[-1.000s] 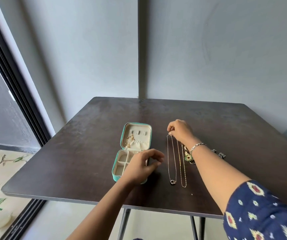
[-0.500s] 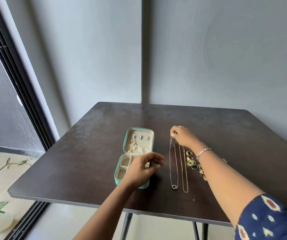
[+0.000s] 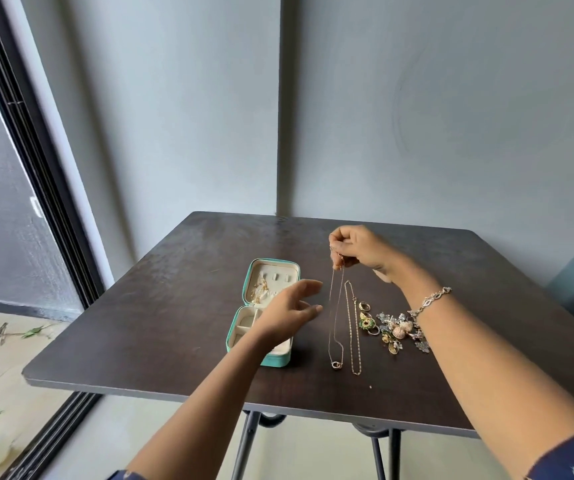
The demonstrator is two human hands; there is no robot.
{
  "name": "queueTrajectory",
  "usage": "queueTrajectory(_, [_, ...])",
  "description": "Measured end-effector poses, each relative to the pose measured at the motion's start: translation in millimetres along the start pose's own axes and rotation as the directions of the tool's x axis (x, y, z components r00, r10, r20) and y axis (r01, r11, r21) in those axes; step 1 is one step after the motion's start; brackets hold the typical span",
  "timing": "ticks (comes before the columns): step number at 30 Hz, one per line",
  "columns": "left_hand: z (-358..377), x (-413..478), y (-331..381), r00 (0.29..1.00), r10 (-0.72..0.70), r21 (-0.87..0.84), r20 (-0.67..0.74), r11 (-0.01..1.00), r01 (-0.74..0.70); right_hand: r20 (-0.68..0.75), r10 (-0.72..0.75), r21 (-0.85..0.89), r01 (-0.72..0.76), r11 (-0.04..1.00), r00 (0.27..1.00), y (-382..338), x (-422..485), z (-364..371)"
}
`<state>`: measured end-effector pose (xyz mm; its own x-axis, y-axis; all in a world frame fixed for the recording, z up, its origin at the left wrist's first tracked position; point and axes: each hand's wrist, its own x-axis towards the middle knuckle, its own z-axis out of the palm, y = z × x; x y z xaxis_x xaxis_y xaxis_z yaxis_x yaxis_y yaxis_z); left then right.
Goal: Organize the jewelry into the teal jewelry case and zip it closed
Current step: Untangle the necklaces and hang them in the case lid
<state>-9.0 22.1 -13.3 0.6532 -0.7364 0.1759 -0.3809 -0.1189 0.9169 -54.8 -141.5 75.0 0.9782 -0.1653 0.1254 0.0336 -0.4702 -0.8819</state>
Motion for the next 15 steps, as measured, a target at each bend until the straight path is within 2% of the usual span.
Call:
queueTrajectory(5, [7, -3, 13, 0.999, 0.004, -0.188, 0.041, 0.982, 0.004, 0.009, -0.023, -0.007, 0.023, 1.000, 1.000, -14, -6, 0])
queueTrajectory(15, [12, -9, 22, 0.998, 0.031, -0.300, 0.060, 0.954, -0.011, -0.034, -0.082, 0.031, 0.083, 0.996, 0.996, -46, -16, -7])
